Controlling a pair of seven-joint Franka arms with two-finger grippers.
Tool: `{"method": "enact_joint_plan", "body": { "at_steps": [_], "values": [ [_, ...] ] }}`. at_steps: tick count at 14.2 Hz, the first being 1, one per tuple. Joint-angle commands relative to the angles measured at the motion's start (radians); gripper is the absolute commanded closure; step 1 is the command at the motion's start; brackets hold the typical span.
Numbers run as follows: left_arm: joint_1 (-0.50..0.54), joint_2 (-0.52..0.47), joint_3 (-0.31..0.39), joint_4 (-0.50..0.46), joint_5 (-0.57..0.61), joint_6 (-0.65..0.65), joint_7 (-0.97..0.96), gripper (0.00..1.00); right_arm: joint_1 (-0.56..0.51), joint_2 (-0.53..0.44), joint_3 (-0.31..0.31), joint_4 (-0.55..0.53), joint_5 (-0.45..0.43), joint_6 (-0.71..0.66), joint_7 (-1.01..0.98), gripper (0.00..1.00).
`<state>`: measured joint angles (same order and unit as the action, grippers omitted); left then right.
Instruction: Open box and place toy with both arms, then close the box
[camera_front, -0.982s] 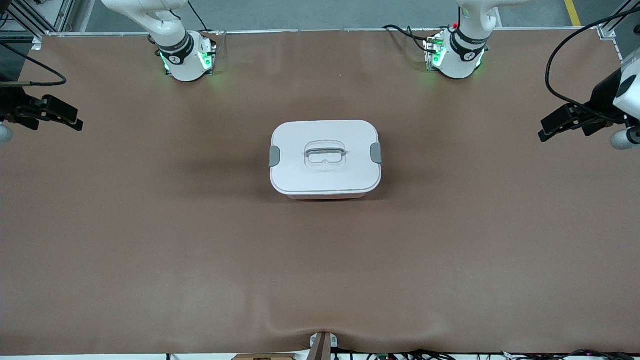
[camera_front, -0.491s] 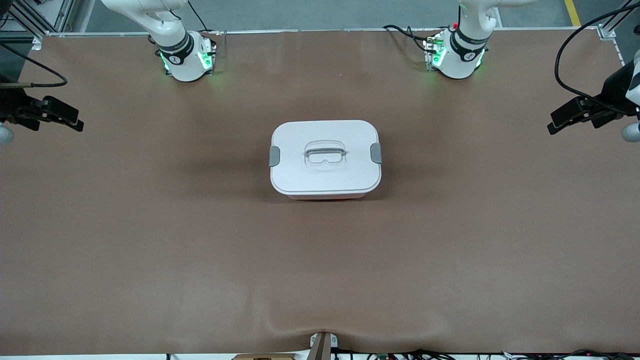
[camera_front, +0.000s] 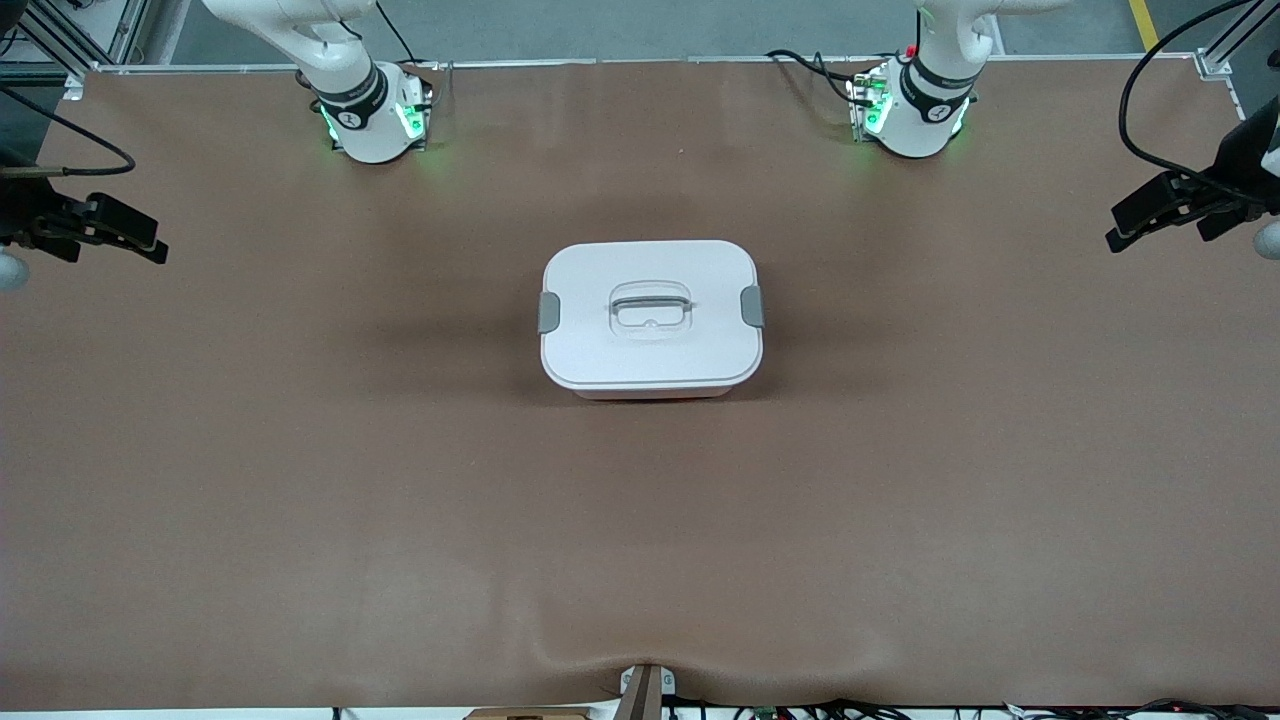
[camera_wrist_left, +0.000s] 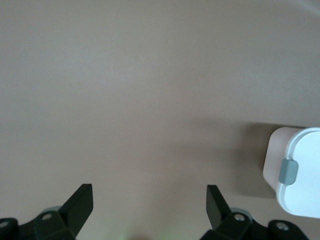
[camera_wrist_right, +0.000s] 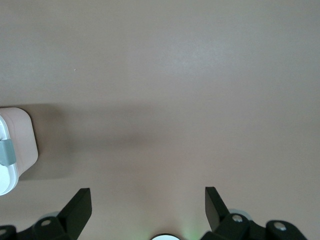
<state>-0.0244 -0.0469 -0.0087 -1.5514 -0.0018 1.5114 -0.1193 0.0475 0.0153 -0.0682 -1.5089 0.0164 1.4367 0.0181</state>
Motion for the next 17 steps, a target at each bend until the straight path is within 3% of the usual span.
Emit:
{"method": "enact_joint_plan", "body": {
  "at_steps": [1,17],
  "values": [
    [-0.009,-0.028,0.036,-0.024,0.014,0.015,0.083,0.0,0.002,0.009,-0.002,0.018,0.014,-0.009,0.002,0.0],
    [-0.005,0.013,0.035,0.021,0.002,0.012,0.058,0.0,-0.003,0.015,-0.002,0.018,0.008,-0.01,0.0,0.0]
  ]
}}
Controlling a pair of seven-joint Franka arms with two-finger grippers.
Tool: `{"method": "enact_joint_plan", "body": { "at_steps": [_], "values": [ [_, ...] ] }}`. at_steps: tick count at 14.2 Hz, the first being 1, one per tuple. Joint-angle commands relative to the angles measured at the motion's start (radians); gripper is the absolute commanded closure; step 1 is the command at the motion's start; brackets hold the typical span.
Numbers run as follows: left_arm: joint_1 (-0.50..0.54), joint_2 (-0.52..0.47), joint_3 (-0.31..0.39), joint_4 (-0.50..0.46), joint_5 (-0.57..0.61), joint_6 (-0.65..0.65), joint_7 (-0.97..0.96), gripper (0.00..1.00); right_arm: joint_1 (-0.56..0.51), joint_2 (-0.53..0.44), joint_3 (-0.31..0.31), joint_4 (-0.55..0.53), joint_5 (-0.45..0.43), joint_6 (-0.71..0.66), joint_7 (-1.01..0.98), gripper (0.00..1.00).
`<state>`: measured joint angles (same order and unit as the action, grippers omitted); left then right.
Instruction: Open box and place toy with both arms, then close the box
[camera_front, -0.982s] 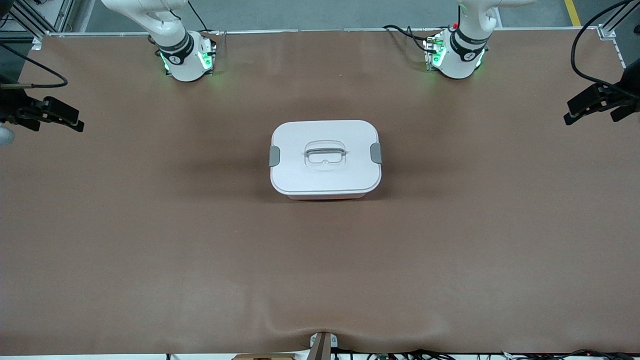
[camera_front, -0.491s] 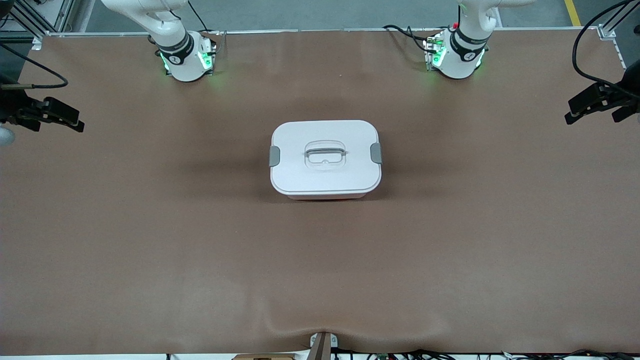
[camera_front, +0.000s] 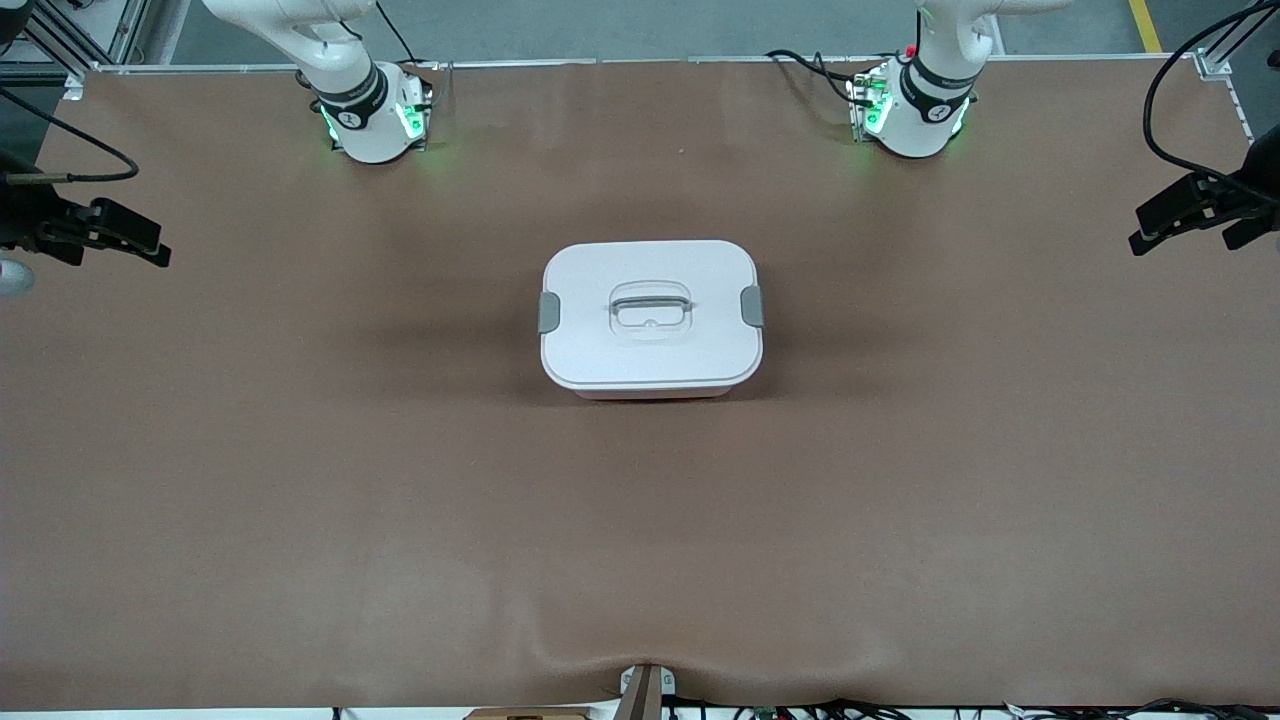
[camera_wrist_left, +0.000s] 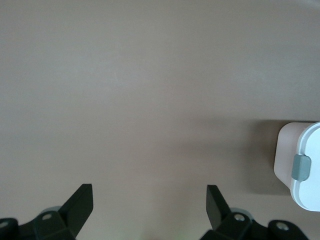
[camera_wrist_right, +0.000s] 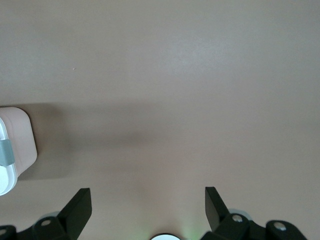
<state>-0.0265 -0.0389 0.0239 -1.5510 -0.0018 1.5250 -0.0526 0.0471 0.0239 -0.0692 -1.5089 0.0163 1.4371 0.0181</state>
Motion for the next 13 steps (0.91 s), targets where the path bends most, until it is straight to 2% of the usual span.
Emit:
{"method": "enact_joint_plan", "body": {
  "at_steps": [1,13],
  "values": [
    [0.002,0.007,0.002,0.02,0.0,-0.002,-0.007,0.0,0.0,0.007,-0.001,0.018,0.005,-0.01,0.0,0.0],
    [-0.003,0.016,0.004,0.019,0.003,-0.002,-0.013,0.0,0.002,0.007,-0.001,0.018,0.007,-0.009,0.002,0.0]
  ]
}}
